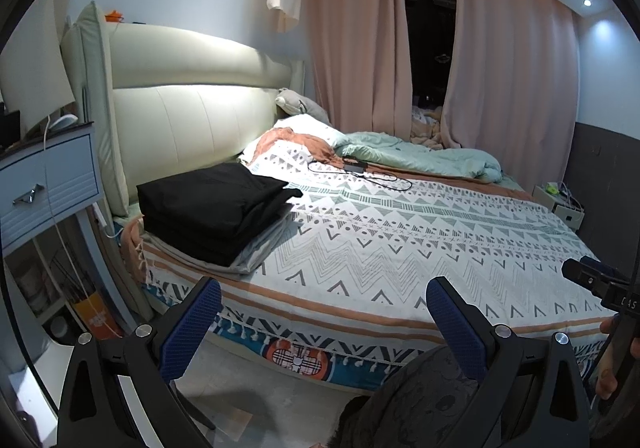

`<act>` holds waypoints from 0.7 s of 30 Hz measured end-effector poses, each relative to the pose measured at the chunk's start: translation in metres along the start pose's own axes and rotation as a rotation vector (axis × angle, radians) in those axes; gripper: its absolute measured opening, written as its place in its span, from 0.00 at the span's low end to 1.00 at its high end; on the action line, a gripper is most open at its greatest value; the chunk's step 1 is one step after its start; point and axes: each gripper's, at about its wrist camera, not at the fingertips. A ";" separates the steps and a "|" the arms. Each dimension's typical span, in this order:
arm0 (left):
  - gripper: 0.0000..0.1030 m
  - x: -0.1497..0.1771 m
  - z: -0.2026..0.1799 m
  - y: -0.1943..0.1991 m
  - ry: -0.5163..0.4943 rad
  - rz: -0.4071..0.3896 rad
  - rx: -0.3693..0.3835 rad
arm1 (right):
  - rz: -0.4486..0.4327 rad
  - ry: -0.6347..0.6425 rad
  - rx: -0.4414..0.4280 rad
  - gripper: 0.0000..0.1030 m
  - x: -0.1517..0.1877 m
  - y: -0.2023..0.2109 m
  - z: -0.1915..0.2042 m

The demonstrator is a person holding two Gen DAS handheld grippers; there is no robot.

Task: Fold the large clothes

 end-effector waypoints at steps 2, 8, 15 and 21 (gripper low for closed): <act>0.99 0.000 0.001 0.003 0.002 -0.003 0.001 | -0.001 0.004 -0.001 1.00 0.000 0.001 0.003; 1.00 0.000 0.001 0.007 -0.003 -0.011 0.002 | 0.000 -0.003 -0.006 1.00 0.001 0.002 0.003; 0.99 -0.001 0.001 0.009 0.004 -0.014 0.003 | 0.004 -0.015 -0.006 1.00 0.001 0.001 0.003; 0.99 -0.004 -0.002 0.012 0.001 -0.023 0.006 | 0.006 -0.027 -0.003 1.00 0.000 -0.001 -0.001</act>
Point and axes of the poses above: each gripper's, at about its wrist camera, not at the fingertips, and y roughly against the way its jaws point, z to its left, x to its underside, and after that the axes turned 7 degrees about -y, right-handed
